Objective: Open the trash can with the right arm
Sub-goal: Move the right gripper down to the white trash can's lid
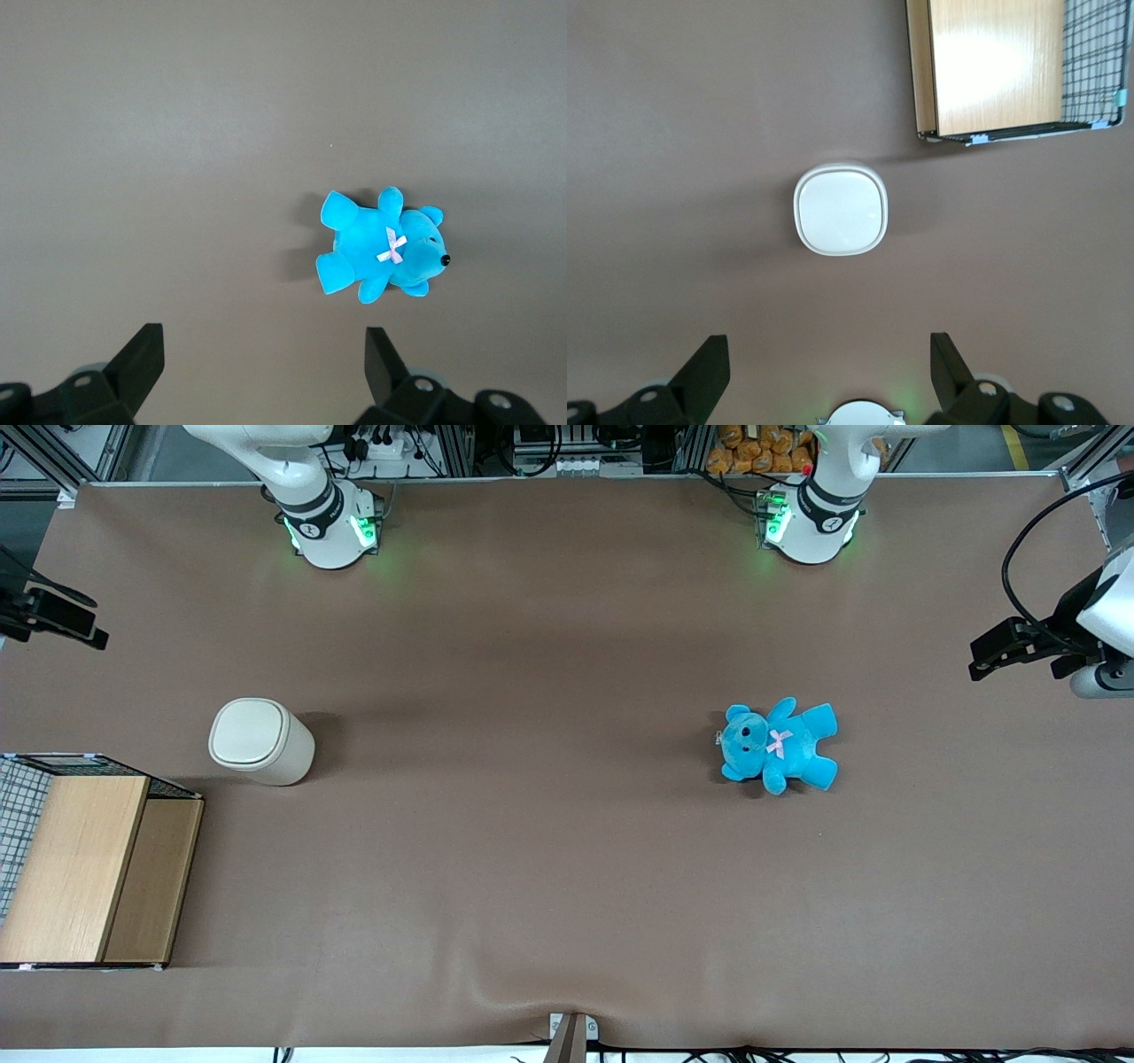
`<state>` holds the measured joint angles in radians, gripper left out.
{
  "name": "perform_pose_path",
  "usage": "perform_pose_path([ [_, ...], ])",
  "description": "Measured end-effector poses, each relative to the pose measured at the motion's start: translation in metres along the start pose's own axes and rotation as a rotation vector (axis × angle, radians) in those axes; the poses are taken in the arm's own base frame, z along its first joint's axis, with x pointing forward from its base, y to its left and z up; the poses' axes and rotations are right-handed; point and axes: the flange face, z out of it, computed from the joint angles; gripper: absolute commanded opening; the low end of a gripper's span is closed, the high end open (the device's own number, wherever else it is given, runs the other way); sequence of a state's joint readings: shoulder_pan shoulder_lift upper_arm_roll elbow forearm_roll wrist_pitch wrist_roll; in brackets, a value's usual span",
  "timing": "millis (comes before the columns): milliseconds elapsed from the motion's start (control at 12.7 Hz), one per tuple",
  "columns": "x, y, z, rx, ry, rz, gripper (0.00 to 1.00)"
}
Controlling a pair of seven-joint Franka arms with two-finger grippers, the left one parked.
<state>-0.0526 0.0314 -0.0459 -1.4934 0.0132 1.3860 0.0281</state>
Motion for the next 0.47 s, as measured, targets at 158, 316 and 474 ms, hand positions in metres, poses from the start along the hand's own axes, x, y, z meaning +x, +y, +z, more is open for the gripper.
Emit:
perform_pose_path([
  [158, 0.011, 0.0, 0.03, -0.004, -0.061, 0.002, 0.22],
  [316, 0.025, 0.0, 0.067, -0.008, -0.134, 0.003, 0.0],
  [474, 0.038, -0.001, 0.109, -0.012, -0.203, 0.004, 0.0],
])
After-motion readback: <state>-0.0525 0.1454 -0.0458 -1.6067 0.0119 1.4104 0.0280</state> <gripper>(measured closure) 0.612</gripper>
